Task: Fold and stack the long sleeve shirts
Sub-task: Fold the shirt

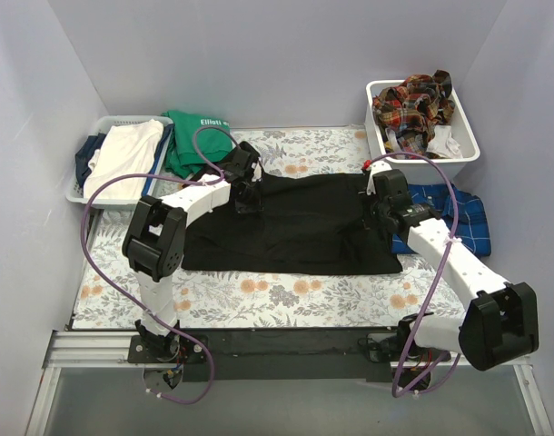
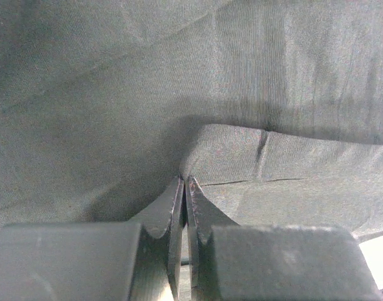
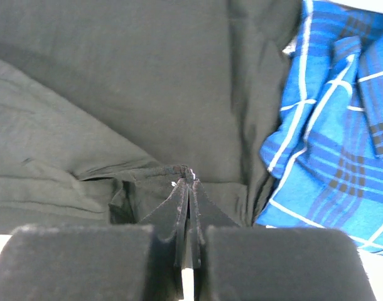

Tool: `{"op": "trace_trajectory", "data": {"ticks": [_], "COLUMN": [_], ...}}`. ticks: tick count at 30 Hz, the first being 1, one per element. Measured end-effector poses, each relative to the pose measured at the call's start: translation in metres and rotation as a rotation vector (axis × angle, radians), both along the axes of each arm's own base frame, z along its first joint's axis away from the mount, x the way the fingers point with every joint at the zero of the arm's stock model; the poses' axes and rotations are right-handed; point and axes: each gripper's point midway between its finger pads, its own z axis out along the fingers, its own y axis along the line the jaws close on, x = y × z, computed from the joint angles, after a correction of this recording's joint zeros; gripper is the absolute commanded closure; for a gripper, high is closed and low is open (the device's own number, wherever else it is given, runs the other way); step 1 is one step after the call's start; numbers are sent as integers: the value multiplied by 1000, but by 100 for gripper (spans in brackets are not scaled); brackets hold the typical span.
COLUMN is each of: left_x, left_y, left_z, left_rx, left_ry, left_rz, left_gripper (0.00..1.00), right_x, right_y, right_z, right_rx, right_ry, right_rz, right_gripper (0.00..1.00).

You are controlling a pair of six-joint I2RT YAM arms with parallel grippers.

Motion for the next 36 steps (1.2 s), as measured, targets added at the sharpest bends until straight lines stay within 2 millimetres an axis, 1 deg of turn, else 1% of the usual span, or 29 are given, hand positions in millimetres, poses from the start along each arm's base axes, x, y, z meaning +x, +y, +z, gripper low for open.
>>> {"op": "trace_trajectory", "data": {"ticks": [1,2,3,4,5,7,8,12,13,16,17,19,22,25,28,30,31,33,34,36], "left_x": [0,1,1,1,1,1,1,1,1,4,6,12,26,33,33,31,29,18,11,-3], "left_y": [0,0,0,0,0,1,1,1,2,4,4,6,8,16,33,51,65,91,102,113], "left_z": [0,0,0,0,0,0,0,-2,-2,-1,0,6,17,23,21,18,15,9,5,-1], "left_rx": [-1,-2,-2,-2,-2,-2,-2,1,3,12,17,26,42,61,64,59,61,73,84,100], "left_ry": [0,0,0,0,1,0,0,4,4,-5,-10,-34,-79,-100,-68,-36,-17,25,45,81], "left_rz": [2,4,4,5,5,5,4,10,11,23,27,41,74,121,188,236,269,323,344,363], "left_gripper": [100,100,100,100,98,82,72,59,55,55,51,50,42,41,42,43,44,45,46,46], "right_x": [3,4,6,7,8,9,9,8,8,6,6,5,0,-7,-15,-18,-20,-27,-30,-34], "right_y": [-3,-5,-7,-9,-10,-11,-11,-10,-8,1,4,10,18,26,39,56,65,80,83,84], "right_z": [0,0,-1,-2,-3,-4,-5,-5,-5,-1,0,0,-12,-30,-45,-52,-56,-65,-70,-80], "right_rx": [3,8,16,17,23,27,33,49,60,100,113,139,164,179,168,150,144,140,137,132], "right_ry": [-2,-3,-2,-2,3,8,12,16,19,31,34,47,110,189,264,297,312,349,367,407], "right_rz": [-12,-21,-32,-41,-50,-61,-71,-85,-83,-51,-41,-21,-3,9,41,82,103,140,144,132], "right_gripper": [54,42,36,27,24,20,18,17,19,23,24,26,28,29,29,29,30,30,30,30]}}
